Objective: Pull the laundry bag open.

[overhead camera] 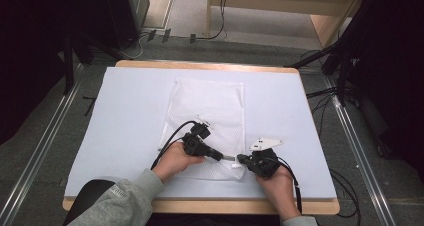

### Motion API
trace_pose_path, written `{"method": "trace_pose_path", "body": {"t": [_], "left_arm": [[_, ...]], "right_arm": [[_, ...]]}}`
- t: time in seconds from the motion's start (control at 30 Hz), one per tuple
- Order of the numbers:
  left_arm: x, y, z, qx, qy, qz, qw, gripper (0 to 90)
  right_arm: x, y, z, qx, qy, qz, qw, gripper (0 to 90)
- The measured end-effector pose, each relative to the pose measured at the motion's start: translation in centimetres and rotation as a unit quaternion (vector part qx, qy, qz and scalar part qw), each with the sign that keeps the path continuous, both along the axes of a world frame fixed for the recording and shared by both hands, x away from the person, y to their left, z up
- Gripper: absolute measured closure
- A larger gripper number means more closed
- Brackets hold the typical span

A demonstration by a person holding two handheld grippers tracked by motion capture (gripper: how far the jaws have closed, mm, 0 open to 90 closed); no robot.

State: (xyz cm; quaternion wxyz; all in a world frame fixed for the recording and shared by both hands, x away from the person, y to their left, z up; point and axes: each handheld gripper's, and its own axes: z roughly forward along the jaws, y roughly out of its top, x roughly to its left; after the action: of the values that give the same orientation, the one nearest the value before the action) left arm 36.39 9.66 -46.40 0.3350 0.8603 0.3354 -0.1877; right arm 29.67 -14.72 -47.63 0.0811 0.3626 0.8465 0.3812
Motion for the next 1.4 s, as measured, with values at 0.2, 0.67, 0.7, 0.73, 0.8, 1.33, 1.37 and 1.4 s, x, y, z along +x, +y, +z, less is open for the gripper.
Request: {"method": "trace_pose_path", "body": {"t": [0.2, 0.67, 0.7, 0.73, 0.8, 1.33, 1.37, 1.4], "left_arm": [[0.0, 1.1, 0.6, 0.011, -0.011, -0.004, 0.9999, 88.7], [0.4, 4.1, 1.5, 0.012, -0.002, 0.014, 0.9998, 88.6], [0.4, 4.4, 1.6, 0.013, -0.008, 0.017, 0.9997, 88.6], [0.5, 4.6, 1.7, 0.012, -0.006, 0.018, 0.9998, 88.6], [0.5, 4.9, 1.8, 0.011, -0.007, 0.02, 0.9997, 88.6], [0.4, 6.6, 2.3, 0.013, -0.001, 0.023, 0.9996, 88.5], [0.4, 6.8, 2.3, 0.014, -0.007, 0.023, 0.9996, 88.5], [0.4, 7.0, 2.3, 0.011, 0.001, 0.023, 0.9997, 88.5]], "right_arm": [[0.0, 0.0, 0.0, 0.001, -0.001, 0.002, 1.0, 90.0], [0.2, -0.2, -0.1, 0.01, 0.003, 0.006, 0.9999, 90.0], [0.2, -0.2, -0.2, 0.011, 0.005, 0.007, 0.9999, 90.0], [0.2, -0.3, -0.2, 0.012, 0.006, 0.006, 0.9999, 90.0], [0.2, -0.2, -0.1, 0.01, 0.006, 0.007, 0.9999, 90.0], [0.2, -0.2, -0.1, 0.009, 0.006, 0.006, 0.9999, 90.0], [0.2, -0.2, -0.1, 0.008, 0.006, 0.006, 0.9999, 90.0], [0.2, -0.2, -0.1, 0.008, 0.006, 0.006, 0.9999, 90.0]]}}
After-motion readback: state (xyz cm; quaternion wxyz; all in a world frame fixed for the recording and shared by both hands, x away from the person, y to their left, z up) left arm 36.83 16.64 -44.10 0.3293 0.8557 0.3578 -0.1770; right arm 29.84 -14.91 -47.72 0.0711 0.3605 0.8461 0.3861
